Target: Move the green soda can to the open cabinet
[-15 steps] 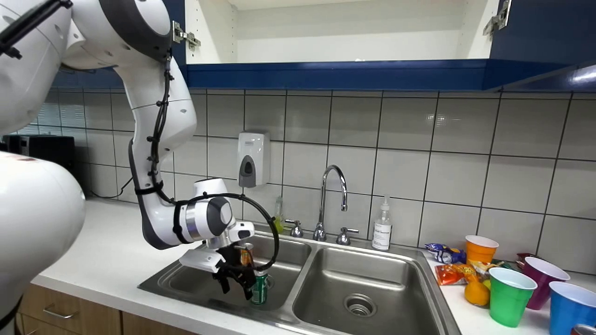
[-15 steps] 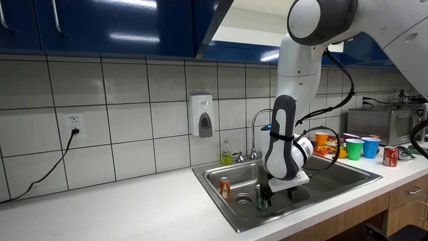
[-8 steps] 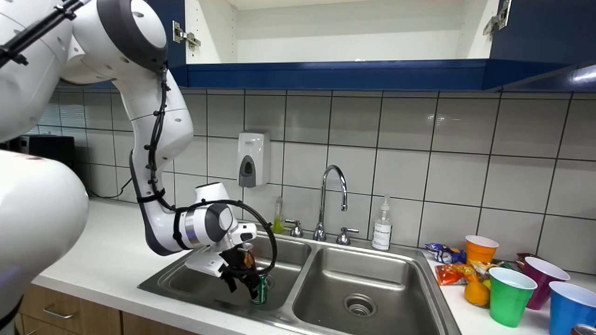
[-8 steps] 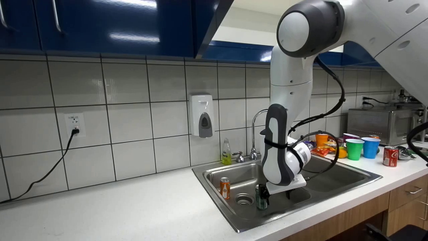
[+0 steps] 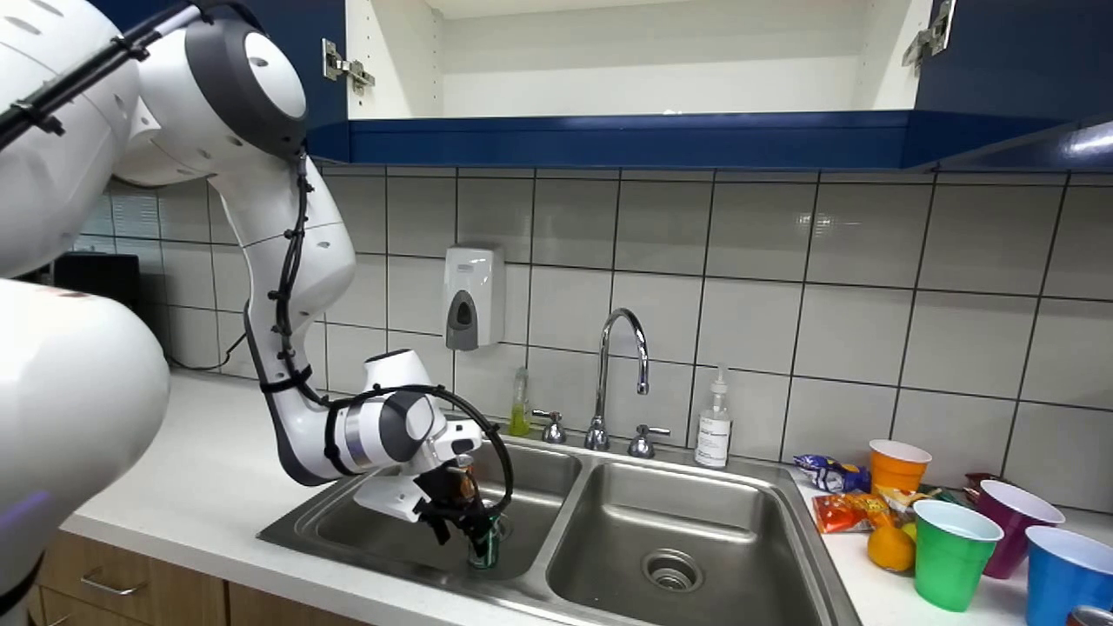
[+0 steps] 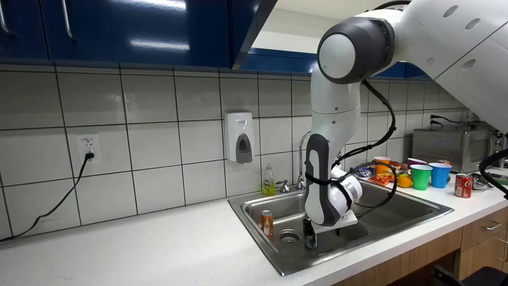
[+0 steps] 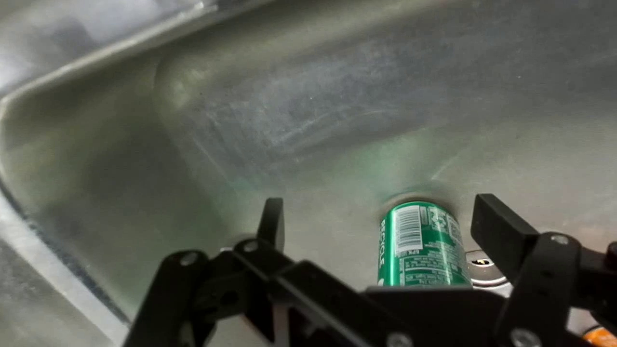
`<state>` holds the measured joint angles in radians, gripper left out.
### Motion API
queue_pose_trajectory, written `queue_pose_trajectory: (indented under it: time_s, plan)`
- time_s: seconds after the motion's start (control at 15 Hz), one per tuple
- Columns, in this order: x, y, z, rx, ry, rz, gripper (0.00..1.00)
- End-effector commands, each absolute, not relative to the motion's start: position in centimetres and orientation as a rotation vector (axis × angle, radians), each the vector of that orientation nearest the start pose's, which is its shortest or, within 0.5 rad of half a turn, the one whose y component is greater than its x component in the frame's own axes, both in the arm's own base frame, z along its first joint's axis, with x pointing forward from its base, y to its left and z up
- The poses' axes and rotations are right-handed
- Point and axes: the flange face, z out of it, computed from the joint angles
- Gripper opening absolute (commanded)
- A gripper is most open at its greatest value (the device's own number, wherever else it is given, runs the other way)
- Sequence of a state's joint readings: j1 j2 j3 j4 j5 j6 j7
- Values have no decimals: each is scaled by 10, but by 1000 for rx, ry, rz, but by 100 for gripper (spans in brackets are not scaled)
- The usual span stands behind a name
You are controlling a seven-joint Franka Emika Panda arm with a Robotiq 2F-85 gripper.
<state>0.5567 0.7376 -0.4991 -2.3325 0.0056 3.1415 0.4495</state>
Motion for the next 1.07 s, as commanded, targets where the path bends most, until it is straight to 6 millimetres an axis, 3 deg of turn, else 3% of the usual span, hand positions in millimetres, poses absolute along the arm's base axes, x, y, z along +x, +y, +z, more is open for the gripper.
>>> queue_pose_trajectory:
  time_s: [0.0,1.0]
  plan:
    - [515,3,76,-3375,406,-442,100]
    - [544,9,67,-3387,391,-520,100]
